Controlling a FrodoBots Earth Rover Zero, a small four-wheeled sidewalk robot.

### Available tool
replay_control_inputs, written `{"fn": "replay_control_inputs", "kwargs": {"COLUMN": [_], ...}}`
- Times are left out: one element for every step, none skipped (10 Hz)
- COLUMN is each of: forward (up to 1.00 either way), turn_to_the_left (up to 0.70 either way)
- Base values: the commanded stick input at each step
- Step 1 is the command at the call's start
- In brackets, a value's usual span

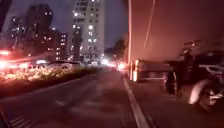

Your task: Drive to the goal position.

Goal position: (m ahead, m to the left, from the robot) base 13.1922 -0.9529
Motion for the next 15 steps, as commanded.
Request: {"fn": "replay_control_inputs", "kwargs": {"forward": [0.45,0.45,0.45,0.45,0.45,0.45,0.45,0.45,0.45,0.45,0.45,0.45,0.45,0.45,0.45], "turn_to_the_left": [0.00,-0.06,-0.12,-0.10,0.00,0.00,0.00,0.00,0.00,0.00,-0.06,-0.19,-0.14,0.00,0.00]}}
